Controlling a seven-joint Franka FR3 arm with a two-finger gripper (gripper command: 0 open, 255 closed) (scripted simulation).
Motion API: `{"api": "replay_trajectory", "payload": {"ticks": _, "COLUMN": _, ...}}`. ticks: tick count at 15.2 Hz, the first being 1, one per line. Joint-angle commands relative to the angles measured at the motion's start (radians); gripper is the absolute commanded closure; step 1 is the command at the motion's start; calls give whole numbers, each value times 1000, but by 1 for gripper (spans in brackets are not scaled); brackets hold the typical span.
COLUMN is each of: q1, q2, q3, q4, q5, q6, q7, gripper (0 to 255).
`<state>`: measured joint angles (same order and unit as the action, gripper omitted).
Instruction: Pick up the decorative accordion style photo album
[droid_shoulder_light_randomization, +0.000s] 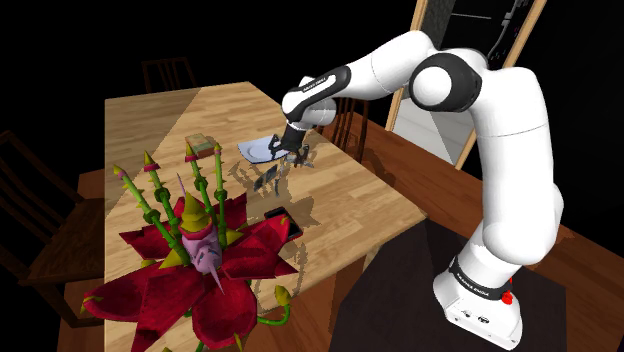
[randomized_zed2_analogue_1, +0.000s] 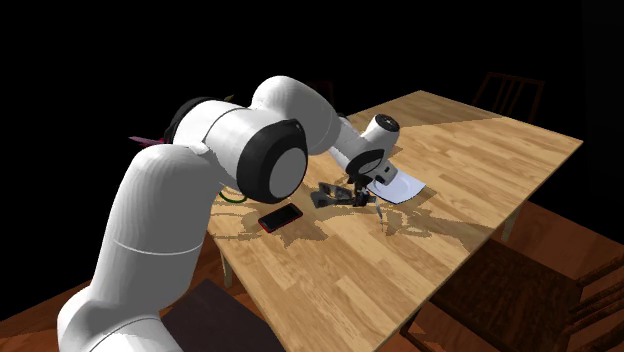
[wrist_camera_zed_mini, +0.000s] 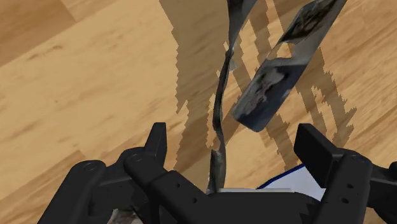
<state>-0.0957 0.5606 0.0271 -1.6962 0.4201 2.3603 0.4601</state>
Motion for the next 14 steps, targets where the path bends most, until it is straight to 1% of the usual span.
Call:
{"api": "replay_trajectory", "payload": {"ticks": 1, "q1": -1, "q2": 21, "q3": 4, "q4": -2, "q5": 7, "q6": 23, "q7": -10, "gripper": 0}}
{"api": "replay_trajectory", "payload": {"ticks": 3, "q1": -2, "q2": 21, "q3": 4, "q4": -2, "q5": 7, "q6": 23, "q7": -10, "gripper": 0}}
{"api": "replay_trajectory", "payload": {"ticks": 4, "q1": -1, "q2": 21, "q3": 4, "q4": -3, "q5": 7, "q6": 23, "q7": -10, "gripper": 255}}
{"api": "replay_trajectory", "payload": {"ticks": 14, "q1": -1, "q2": 13, "q3": 2, "q4": -1, "q5": 4, "q6": 14, "q7": -6, "gripper": 255}}
